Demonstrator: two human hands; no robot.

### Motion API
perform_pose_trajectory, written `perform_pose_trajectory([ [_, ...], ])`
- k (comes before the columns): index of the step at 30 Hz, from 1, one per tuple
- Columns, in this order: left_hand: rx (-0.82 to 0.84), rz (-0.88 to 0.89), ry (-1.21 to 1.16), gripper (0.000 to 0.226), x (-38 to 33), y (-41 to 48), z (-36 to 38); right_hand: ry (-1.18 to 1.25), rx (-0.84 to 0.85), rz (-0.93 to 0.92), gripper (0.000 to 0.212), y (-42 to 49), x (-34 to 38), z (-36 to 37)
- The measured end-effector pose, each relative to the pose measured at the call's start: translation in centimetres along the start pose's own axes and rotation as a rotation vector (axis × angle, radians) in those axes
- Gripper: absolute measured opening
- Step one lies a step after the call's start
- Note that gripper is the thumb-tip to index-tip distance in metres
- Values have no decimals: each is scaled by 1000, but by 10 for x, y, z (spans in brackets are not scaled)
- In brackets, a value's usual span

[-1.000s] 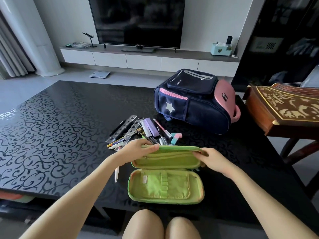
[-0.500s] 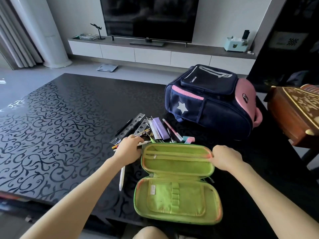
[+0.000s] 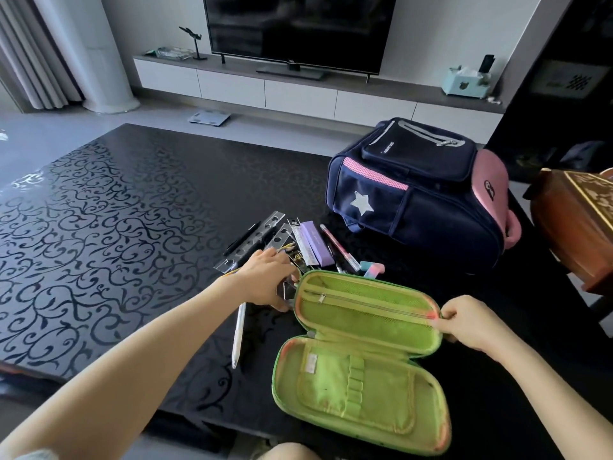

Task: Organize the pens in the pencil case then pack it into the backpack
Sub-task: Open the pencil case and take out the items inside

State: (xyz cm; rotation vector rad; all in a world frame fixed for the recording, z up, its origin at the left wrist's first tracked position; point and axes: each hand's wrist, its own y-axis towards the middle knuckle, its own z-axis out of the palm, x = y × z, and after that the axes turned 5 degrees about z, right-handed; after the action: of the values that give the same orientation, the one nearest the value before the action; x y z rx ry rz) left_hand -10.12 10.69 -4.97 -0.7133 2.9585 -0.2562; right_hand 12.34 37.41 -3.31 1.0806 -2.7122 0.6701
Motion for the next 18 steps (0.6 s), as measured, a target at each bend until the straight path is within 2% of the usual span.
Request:
perform_pose_trajectory([
  [7, 114, -66, 131, 54, -3, 6, -12, 5, -15, -20, 33, -3, 1, 2],
  [14, 137, -191, 119, 67, -5, 9, -14, -2, -43, -16, 32, -8, 1, 4],
  [18, 209, -237, 81, 63, -6, 10, -17, -16, -45, -15, 33, -9, 3, 4],
])
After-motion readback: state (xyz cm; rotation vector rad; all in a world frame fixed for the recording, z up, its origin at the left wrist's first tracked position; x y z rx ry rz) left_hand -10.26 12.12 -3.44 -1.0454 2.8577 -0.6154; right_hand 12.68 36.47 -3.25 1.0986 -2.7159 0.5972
